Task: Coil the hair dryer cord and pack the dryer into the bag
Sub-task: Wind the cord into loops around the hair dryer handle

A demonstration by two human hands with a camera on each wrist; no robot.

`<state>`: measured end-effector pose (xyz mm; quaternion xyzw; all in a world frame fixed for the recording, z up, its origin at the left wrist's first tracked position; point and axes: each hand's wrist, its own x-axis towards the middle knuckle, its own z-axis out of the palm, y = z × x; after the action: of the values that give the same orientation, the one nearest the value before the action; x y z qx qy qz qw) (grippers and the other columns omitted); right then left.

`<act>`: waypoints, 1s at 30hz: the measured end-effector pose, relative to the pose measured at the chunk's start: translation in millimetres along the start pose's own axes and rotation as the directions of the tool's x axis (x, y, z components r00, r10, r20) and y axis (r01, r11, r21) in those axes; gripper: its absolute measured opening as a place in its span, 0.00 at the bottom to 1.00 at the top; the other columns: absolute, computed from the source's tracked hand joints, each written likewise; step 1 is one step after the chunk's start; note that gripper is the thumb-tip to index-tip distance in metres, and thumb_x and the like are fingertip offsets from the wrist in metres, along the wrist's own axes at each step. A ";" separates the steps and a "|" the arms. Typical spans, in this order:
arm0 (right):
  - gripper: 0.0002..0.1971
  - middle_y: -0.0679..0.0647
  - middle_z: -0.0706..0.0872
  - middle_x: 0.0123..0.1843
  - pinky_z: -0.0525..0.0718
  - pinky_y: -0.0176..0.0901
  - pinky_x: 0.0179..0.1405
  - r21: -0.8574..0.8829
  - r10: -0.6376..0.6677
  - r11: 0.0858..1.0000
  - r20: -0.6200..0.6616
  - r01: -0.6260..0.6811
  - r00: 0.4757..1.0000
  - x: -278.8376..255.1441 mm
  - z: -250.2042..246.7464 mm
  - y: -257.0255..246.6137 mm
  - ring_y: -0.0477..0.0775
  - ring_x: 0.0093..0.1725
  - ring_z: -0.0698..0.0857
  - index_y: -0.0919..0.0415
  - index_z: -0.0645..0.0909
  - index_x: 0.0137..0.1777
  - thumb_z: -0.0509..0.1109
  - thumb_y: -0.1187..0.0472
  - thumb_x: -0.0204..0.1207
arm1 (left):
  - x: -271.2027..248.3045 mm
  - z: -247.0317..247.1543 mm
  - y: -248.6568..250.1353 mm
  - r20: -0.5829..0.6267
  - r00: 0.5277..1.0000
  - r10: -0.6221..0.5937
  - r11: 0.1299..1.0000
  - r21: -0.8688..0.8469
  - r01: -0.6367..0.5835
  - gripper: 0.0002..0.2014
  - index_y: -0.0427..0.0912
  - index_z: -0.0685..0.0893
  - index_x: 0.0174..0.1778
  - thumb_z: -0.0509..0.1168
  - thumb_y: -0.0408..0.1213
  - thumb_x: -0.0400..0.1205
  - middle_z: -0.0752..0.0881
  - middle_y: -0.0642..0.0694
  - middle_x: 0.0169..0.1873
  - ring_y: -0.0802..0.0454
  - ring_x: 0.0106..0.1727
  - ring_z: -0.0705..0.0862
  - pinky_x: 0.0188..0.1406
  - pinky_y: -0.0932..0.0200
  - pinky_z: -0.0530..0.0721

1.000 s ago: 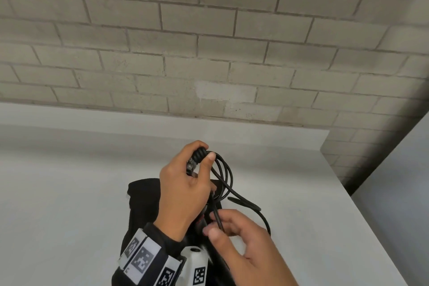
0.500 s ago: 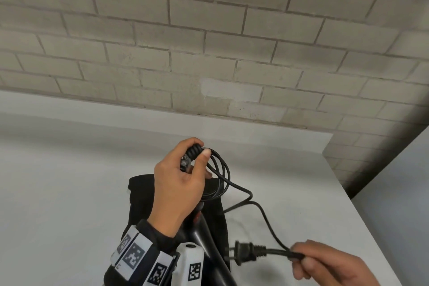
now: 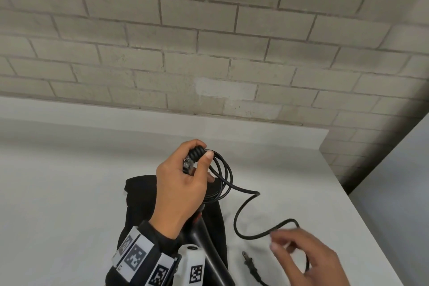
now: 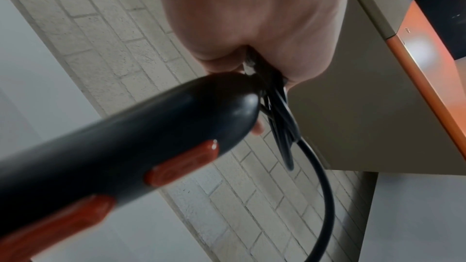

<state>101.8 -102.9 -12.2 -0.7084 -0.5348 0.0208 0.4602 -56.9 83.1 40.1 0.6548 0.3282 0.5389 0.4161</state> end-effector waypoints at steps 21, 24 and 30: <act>0.05 0.40 0.89 0.46 0.85 0.53 0.34 0.295 -0.295 0.908 -0.058 0.299 0.954 127.6 16.0 -100.0 0.63 0.34 0.87 0.48 0.85 0.50 0.73 0.57 0.76 | -3.2 -22.7 1.4 0.077 0.991 0.110 0.992 -0.070 -0.105 0.10 0.54 0.90 0.51 0.75 0.49 0.75 0.92 0.49 0.34 0.54 0.28 0.91 0.37 0.68 0.87; 0.04 0.41 0.89 0.44 0.85 0.60 0.33 0.311 -0.275 0.910 -0.039 0.273 0.961 138.1 24.6 -103.9 0.72 0.33 0.84 0.48 0.85 0.49 0.74 0.57 0.76 | -0.7 -31.0 -0.5 0.159 0.976 0.150 0.989 -0.035 -0.146 0.15 0.58 0.90 0.49 0.80 0.51 0.66 0.92 0.55 0.38 0.54 0.35 0.92 0.41 0.63 0.89; 0.03 0.45 0.91 0.40 0.88 0.52 0.42 0.407 -0.036 0.913 -0.014 0.039 0.999 143.5 45.1 -98.3 0.55 0.39 0.88 0.51 0.87 0.42 0.76 0.61 0.74 | 0.5 -32.6 0.7 0.192 0.960 0.204 0.979 -0.046 -0.199 0.11 0.54 0.91 0.46 0.78 0.51 0.71 0.92 0.54 0.36 0.54 0.33 0.90 0.36 0.56 0.89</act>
<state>67.0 37.4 94.5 -0.5866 -0.5309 0.1207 0.5995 -88.7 89.5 43.3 0.7290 0.2102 0.5157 0.3981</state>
